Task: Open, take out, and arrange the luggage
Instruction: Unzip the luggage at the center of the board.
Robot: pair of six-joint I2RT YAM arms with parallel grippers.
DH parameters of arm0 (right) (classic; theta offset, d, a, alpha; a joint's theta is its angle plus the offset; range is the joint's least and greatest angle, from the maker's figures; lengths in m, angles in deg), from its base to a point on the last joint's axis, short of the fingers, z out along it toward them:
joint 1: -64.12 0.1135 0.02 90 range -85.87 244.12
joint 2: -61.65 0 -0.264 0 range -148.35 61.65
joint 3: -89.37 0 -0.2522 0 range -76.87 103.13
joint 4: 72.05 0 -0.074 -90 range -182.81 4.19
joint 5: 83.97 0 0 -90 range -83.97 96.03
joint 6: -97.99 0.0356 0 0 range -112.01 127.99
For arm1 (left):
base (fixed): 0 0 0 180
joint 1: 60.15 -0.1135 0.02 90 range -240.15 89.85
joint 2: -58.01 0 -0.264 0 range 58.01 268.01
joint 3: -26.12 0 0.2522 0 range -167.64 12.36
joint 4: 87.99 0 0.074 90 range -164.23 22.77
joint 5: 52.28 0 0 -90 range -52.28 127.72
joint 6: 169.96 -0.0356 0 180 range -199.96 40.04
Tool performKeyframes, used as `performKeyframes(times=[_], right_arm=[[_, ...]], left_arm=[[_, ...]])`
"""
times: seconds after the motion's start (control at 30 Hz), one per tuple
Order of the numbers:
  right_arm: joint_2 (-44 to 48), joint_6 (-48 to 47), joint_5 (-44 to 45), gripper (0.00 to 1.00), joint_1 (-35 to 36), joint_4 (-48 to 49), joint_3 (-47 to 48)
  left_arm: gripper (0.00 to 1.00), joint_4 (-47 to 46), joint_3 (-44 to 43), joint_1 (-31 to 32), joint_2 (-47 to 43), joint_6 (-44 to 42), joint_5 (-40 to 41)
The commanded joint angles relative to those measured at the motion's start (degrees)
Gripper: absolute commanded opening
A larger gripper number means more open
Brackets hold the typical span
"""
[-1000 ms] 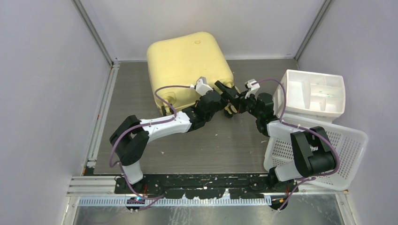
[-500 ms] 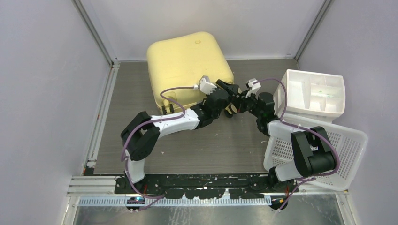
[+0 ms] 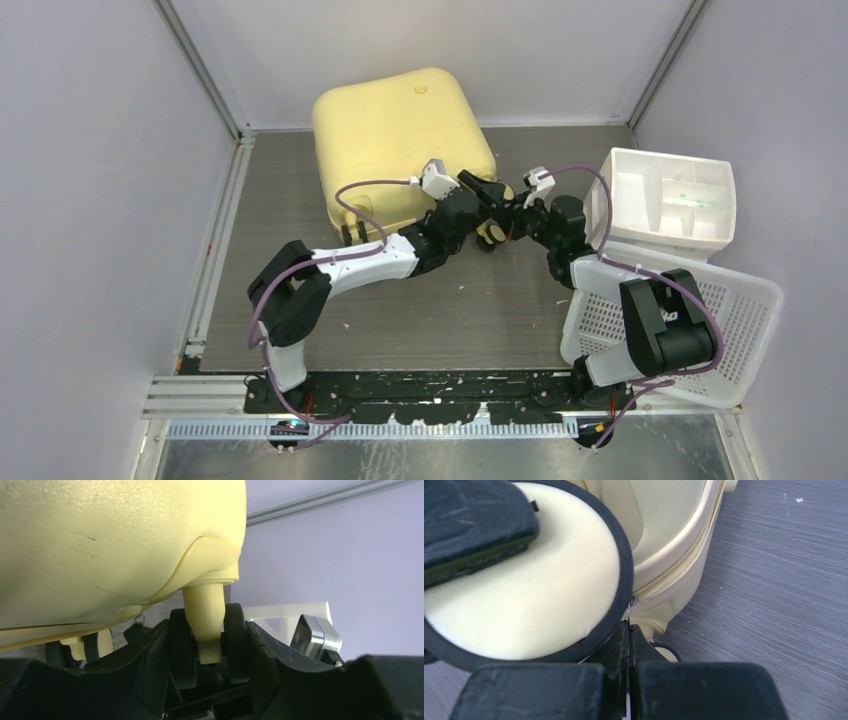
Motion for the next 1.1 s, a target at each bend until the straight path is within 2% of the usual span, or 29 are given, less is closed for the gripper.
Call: performKeyframes(times=[0.0, 0.4, 0.57, 1.07], right_arm=[[1.28, -1.80, -0.57, 0.01, -0.42, 0.36, 2.43], [3.49, -4.85, -4.60, 0.01, 0.55, -1.23, 2.18], [2.22, -7.57, -3.81, 0.01, 2.61, -3.19, 2.90], [2.34, -13.61, -1.62, 0.01, 8.19, -5.67, 3.76]], left_arm=[[0.00, -6.17, 2.42, -0.49, -8.75, -7.47, -0.35], [0.00, -7.35, 13.57, -2.25, -21.32, -11.59, -1.35], [0.00, -6.74, 16.32, -3.08, -25.66, -11.82, -6.48], [0.00, 15.52, 24.27, -4.26, -48.37, -19.74, -19.16]])
